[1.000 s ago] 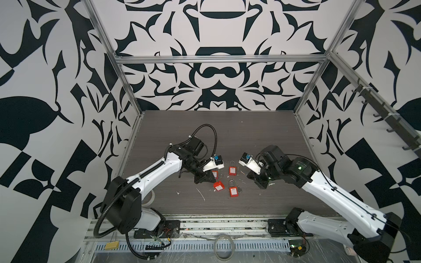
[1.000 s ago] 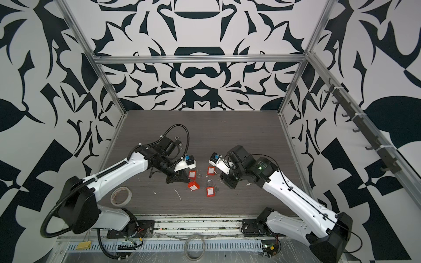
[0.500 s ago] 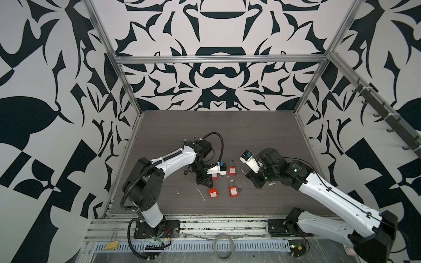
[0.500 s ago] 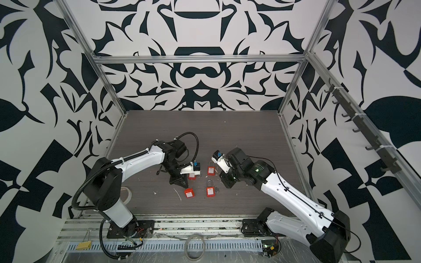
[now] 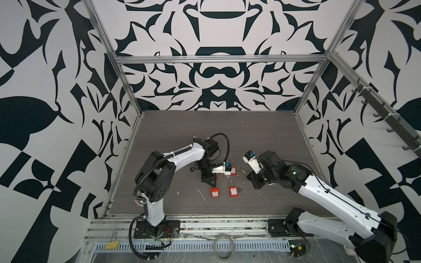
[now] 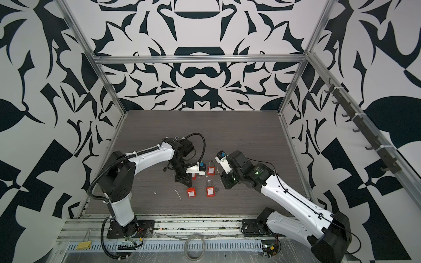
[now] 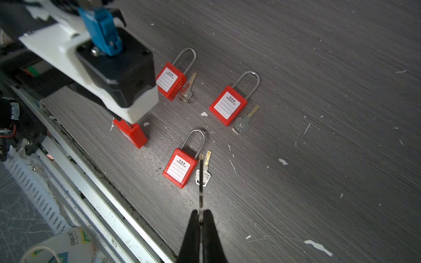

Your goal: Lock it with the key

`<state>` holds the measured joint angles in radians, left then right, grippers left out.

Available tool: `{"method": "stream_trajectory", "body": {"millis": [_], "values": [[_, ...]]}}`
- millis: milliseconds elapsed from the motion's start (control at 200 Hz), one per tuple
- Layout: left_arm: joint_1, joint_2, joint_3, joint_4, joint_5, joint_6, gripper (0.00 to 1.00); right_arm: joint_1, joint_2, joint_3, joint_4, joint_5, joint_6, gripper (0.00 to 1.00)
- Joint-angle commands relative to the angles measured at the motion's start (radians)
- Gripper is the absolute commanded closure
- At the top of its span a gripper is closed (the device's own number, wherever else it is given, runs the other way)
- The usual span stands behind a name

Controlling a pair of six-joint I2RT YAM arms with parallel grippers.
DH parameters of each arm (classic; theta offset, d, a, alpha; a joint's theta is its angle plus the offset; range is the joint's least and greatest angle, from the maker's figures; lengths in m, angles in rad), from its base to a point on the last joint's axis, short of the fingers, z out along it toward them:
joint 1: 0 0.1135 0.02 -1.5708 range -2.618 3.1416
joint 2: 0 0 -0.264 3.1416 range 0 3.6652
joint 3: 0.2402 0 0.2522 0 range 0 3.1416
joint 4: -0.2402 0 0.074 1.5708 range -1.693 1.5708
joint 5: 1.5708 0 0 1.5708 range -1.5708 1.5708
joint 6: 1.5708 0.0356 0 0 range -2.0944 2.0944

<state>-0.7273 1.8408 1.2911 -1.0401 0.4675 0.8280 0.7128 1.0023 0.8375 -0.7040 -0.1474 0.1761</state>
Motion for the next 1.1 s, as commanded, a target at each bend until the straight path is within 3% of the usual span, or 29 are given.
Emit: {"method": "stream_trajectory", "body": {"millis": [0,345,670,705,730,770,890,960,1095], "values": [[-0.009,0.029,0.013,0.014,-0.053,0.025,0.9,0.0,-0.01,-0.001,0.031,0.043,0.051,0.99],[-0.021,0.058,0.028,0.104,-0.117,0.009,0.83,0.001,-0.008,-0.018,0.04,0.107,0.14,1.0],[-0.02,-0.005,-0.013,0.226,-0.144,-0.075,0.72,0.021,0.025,-0.012,0.011,0.077,0.3,1.0],[-0.014,-0.019,-0.021,0.245,-0.133,-0.086,0.69,0.03,0.028,-0.011,0.011,0.077,0.318,1.0],[-0.01,-0.032,-0.027,0.255,-0.124,-0.095,0.59,0.037,0.032,-0.011,0.013,0.075,0.331,1.0],[-0.003,-0.049,-0.036,0.267,-0.111,-0.106,0.53,0.053,0.041,-0.008,0.017,0.076,0.351,1.0],[0.021,-0.131,-0.076,0.321,-0.127,-0.163,0.49,0.115,0.095,0.027,0.001,0.093,0.405,1.0],[0.069,-0.212,-0.124,0.408,-0.088,-0.247,0.49,0.161,0.151,0.048,0.003,0.106,0.46,0.99],[0.184,-0.406,-0.268,0.609,0.088,-0.427,0.47,0.237,0.274,0.078,0.047,0.122,0.566,0.99]]}}
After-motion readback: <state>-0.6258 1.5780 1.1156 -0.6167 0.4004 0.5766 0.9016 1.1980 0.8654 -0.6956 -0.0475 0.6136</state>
